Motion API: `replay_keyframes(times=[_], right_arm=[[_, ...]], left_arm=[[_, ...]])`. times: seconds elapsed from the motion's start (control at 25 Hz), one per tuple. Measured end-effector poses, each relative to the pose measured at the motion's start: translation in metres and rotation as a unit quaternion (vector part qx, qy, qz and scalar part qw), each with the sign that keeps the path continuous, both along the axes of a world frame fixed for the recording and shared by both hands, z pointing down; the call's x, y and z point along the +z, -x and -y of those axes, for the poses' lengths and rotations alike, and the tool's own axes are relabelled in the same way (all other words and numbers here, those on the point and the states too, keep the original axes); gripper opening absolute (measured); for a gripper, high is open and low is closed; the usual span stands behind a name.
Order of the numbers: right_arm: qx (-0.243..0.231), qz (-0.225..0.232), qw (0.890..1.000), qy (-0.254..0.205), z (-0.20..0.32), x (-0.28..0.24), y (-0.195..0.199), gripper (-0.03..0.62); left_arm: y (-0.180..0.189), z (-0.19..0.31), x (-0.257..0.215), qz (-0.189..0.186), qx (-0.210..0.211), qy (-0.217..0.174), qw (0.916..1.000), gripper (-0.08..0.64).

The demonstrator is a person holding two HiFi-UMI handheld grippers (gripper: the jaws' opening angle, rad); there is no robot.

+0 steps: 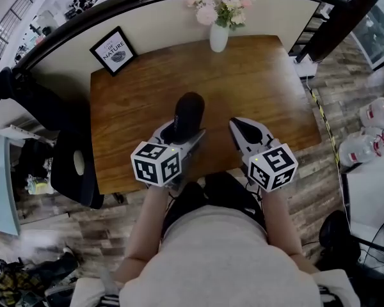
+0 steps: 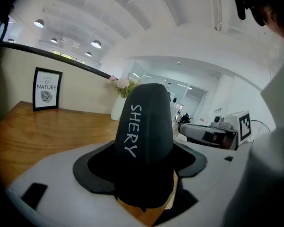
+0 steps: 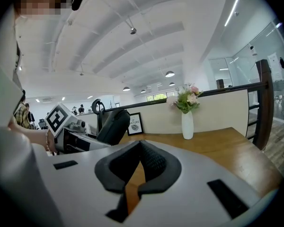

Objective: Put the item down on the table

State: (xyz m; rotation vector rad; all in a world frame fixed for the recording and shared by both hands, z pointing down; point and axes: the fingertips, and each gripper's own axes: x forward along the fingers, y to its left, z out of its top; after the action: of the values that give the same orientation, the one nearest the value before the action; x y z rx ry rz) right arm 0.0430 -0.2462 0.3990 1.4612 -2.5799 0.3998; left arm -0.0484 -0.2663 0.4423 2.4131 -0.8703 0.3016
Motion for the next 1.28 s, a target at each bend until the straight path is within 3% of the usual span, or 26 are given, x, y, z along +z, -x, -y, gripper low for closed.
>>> replay_keyframes(times=[0.52,0.88,1.12,1.28], right_arm=[[-0.043,0.012,0.999,0.017,0.044,0.007,-0.012,0.011],[-0.066,0.006,0.997,0.040,0.067,0.028,-0.020,0.011],[-0.071,0.012,0.996,0.058,0.080,0.046,-0.028,0.011],[-0.072,0.015,0.995,0.070,0.086,0.058,-0.035,0.009]], left_arm=[[0.001,0.023,0.011,0.033,-0.047,0.014,0.9983,0.360],[-0.010,0.041,0.016,0.058,-0.029,0.023,0.9976,0.360],[-0.021,0.055,0.032,0.101,-0.017,0.026,0.9944,0.360],[-0.029,0.059,0.050,0.159,0.008,0.020,0.9870,0.360]])
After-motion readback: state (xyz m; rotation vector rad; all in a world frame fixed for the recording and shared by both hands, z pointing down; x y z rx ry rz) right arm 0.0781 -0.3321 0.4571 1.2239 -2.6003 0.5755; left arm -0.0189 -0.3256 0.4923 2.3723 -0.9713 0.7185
